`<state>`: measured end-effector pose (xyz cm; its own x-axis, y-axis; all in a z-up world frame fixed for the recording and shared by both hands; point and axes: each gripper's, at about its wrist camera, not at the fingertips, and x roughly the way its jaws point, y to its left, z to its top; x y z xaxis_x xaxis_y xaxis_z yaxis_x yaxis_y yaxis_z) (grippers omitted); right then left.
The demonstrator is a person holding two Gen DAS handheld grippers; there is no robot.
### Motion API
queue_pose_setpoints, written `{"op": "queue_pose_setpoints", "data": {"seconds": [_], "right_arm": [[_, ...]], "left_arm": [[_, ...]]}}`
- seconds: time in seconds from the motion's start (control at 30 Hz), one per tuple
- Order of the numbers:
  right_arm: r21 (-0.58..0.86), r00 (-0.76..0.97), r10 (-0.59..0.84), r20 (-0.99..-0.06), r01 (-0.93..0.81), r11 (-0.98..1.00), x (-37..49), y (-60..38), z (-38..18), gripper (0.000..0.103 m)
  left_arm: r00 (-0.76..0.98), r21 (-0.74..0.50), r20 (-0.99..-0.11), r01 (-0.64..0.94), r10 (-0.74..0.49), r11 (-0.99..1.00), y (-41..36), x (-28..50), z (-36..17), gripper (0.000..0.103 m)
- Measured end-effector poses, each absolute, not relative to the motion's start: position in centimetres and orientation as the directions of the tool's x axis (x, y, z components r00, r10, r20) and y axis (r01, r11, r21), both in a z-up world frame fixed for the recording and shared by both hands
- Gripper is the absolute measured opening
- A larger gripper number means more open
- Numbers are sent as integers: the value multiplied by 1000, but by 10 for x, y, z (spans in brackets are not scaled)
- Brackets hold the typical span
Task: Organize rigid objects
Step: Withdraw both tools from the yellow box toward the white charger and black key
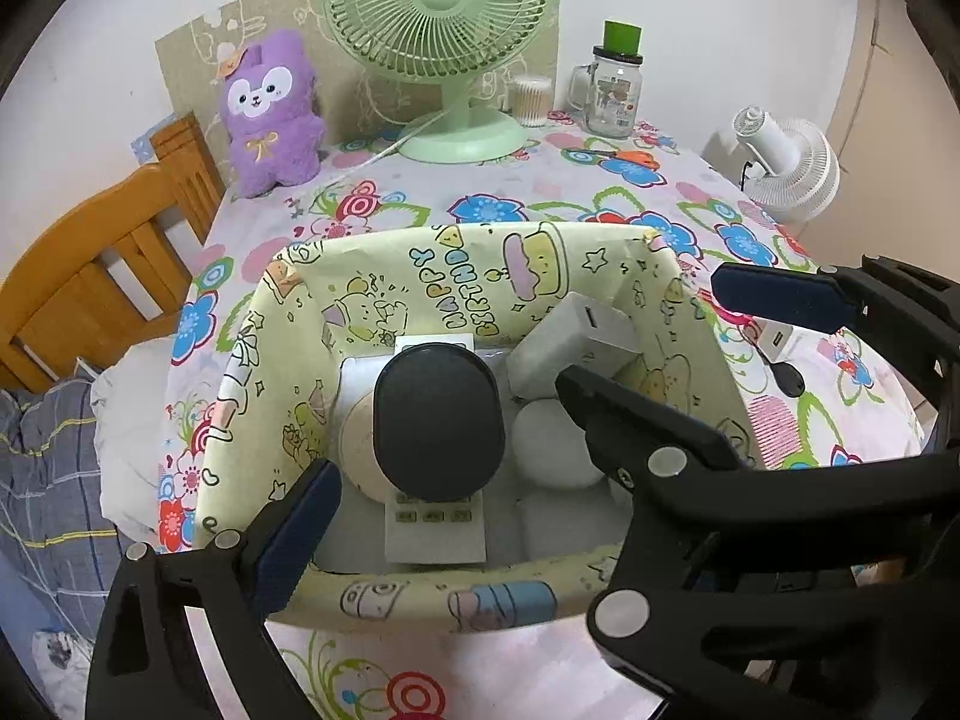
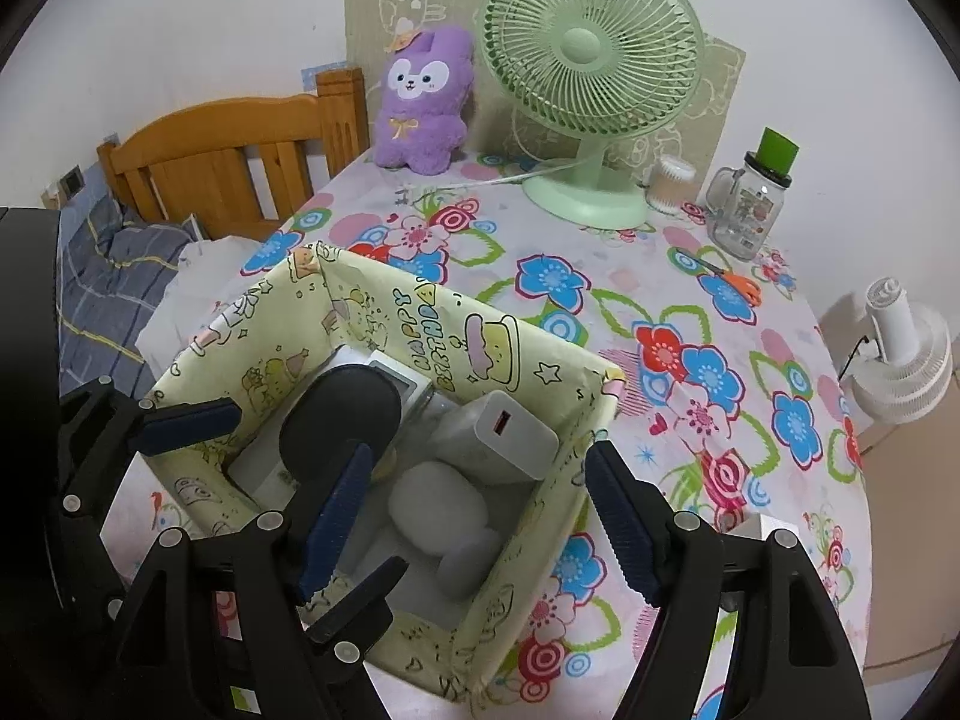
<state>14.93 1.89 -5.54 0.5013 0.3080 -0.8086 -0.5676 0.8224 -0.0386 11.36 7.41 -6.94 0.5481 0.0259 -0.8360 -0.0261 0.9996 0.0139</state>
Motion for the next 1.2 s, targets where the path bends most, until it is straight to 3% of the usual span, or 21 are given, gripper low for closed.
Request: {"op": "queue_pose_setpoints", "data": {"seconds": [1.2], "right_arm": [[-27, 575, 255, -777, -436, 899, 123, -69, -29, 82]], "left_arm": [[603, 81, -798, 102, 3, 992, -8, 93, -39, 99]]}}
